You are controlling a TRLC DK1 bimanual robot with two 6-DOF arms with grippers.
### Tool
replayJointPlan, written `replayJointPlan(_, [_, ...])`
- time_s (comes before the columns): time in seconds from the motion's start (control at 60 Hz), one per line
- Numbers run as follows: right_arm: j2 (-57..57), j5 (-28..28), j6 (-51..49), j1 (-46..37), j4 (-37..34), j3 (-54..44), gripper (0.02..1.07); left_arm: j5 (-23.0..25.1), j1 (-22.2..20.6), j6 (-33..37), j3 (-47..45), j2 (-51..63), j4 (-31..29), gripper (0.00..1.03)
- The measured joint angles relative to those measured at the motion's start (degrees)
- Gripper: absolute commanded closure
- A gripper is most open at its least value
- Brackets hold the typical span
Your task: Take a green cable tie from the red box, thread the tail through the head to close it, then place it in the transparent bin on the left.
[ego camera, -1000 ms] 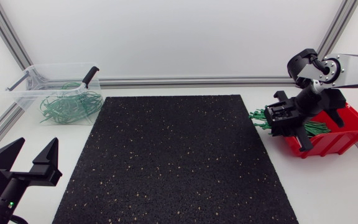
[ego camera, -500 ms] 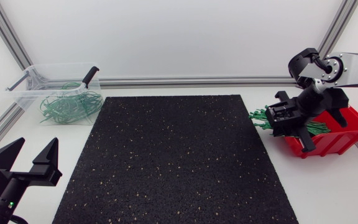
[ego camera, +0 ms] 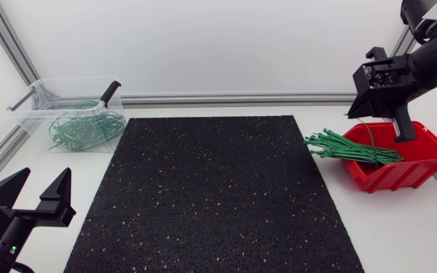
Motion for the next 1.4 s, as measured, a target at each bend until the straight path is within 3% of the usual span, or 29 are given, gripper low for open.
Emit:
replayJointPlan(0.4, [-2.89,-7.58,11.5,7.8,-13.27,19.34,1.01,0.02,0.0,0.0,0.0,0.0,0.0,0.04])
replayJointPlan(0.717, [-5.84,-7.98,30.18,27.45,-14.71,23.43,1.01,0.02,0.0,0.0,0.0,0.0,0.0,0.04])
replayJointPlan(1.0, [-5.38,-13.16,48.59,38.91,-2.67,18.21,1.01,0.02,0.0,0.0,0.0,0.0,-0.07,0.04])
replayJointPlan(1.283, [-0.15,-27.43,61.53,39.67,6.32,13.68,1.01,0.31,0.0,0.0,0.0,0.0,-0.13,0.04])
replayJointPlan(1.4, [2.36,-30.53,64.92,38.27,11.1,10.73,1.01,0.66,0.0,0.0,0.0,0.0,-0.17,0.04])
